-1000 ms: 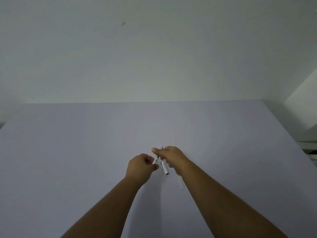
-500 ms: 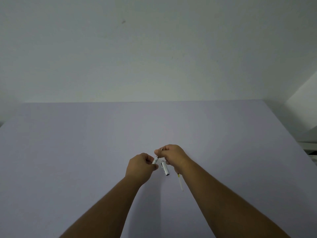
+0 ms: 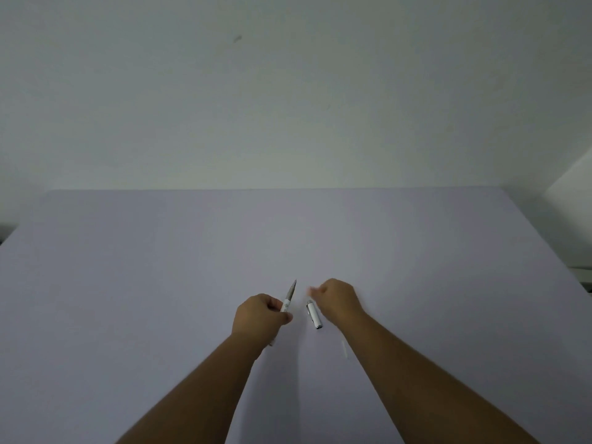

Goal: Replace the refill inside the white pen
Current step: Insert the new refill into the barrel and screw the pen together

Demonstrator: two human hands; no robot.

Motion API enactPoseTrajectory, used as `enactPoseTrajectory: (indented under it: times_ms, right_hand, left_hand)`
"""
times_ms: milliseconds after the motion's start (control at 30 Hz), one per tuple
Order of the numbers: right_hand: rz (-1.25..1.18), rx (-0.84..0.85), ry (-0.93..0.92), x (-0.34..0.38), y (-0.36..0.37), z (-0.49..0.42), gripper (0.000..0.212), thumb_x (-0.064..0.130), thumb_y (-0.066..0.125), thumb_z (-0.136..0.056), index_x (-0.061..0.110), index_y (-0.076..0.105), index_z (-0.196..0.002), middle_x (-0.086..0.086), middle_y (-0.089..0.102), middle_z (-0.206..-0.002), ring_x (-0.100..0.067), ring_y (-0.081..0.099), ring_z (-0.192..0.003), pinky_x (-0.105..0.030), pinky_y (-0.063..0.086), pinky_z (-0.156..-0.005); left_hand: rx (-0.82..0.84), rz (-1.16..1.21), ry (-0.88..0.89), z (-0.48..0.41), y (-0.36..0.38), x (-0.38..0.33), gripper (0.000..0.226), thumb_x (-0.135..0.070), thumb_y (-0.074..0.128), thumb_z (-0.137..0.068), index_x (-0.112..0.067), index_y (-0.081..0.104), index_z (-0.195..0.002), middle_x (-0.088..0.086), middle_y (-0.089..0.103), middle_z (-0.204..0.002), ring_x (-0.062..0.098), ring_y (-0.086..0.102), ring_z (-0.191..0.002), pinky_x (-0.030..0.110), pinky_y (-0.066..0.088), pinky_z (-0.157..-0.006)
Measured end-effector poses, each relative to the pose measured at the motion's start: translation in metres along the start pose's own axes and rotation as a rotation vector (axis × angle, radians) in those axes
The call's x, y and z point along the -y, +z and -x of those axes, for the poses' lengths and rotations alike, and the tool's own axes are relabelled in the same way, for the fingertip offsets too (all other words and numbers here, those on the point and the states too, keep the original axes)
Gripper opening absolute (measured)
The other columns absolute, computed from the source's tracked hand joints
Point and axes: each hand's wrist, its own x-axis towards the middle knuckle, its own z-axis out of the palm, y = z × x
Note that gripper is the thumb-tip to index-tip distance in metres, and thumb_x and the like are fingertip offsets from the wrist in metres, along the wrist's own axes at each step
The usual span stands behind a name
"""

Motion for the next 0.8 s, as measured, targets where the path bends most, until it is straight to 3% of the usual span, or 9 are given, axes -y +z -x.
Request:
enactPoseTrajectory:
  times_ms: [67,167,367,467,567,667,800]
  right_hand:
    - [0.183,0.006,-0.030,-0.008,0.016,0.000,0.024,0.030,0.056,-0.086,0.008,0.063,-0.091,-0.011,0.069,-0.094,-0.028,0.065,-0.087,-0.029,0.046,-0.070]
    - [0.270,-0.054,-0.070,-0.015,0.035,0.000,0.024,0.023,0.053,-0.091,0.005,0.058,-0.105,-0.015,0.066,-0.109,-0.032,0.063,-0.102,-0.034,0.050,-0.079]
    - [0.207,-0.093,-0.054,-0.021,0.040,-0.003,0.029,0.026,0.050,-0.094,0.000,0.059,-0.105,-0.017,0.068,-0.108,-0.032,0.063,-0.102,-0.031,0.049,-0.079]
    - [-0.041,-0.050,-0.020,-0.014,0.028,-0.005,0.034,0.026,0.050,-0.092,0.001,0.071,-0.085,-0.012,0.072,-0.080,-0.029,0.066,-0.077,-0.032,0.048,-0.071]
    - [-0.585,-0.023,0.083,0.001,0.012,-0.006,0.020,0.016,0.060,-0.081,0.011,0.068,-0.063,-0.004,0.060,-0.058,-0.018,0.052,-0.052,-0.033,0.046,-0.065]
    - [-0.830,0.020,0.102,0.011,-0.001,-0.007,0.018,0.013,0.064,-0.082,0.011,0.068,-0.064,-0.008,0.063,-0.066,-0.015,0.052,-0.056,-0.030,0.048,-0.066]
    - [-0.827,0.060,0.068,0.018,-0.008,-0.003,0.015,0.011,0.067,-0.081,0.012,0.069,-0.066,-0.011,0.067,-0.073,-0.016,0.056,-0.060,-0.028,0.053,-0.067]
  left_hand:
    - [-0.003,0.037,-0.026,0.001,0.001,0.004,0.015,-0.021,0.078,-0.071,-0.022,0.063,-0.071,-0.004,0.065,-0.075,0.010,0.059,-0.066,0.019,0.042,-0.046]
    - [0.012,0.069,-0.043,0.002,0.005,0.007,0.017,-0.021,0.080,-0.070,-0.022,0.063,-0.068,-0.003,0.065,-0.073,0.014,0.061,-0.067,0.022,0.046,-0.050]
    - [0.039,0.098,-0.054,0.003,0.005,0.011,0.016,-0.019,0.080,-0.069,-0.020,0.064,-0.068,0.000,0.066,-0.072,0.017,0.061,-0.068,0.027,0.051,-0.056]
    - [0.043,0.090,-0.060,0.004,0.005,0.013,0.015,-0.019,0.080,-0.068,-0.019,0.065,-0.070,0.001,0.067,-0.073,0.018,0.062,-0.067,0.029,0.054,-0.060]
    - [0.044,0.070,-0.066,0.004,0.005,0.012,0.016,-0.020,0.081,-0.068,-0.021,0.065,-0.069,0.000,0.066,-0.073,0.015,0.061,-0.066,0.024,0.048,-0.051]
    - [0.050,0.039,-0.058,0.004,0.006,0.010,0.015,-0.021,0.080,-0.068,-0.021,0.066,-0.071,-0.002,0.065,-0.073,0.012,0.059,-0.065,0.021,0.044,-0.050]
    - [0.051,0.031,-0.040,0.005,0.009,0.006,0.015,-0.021,0.080,-0.068,-0.020,0.066,-0.073,-0.002,0.066,-0.073,0.012,0.059,-0.065,0.020,0.043,-0.050]
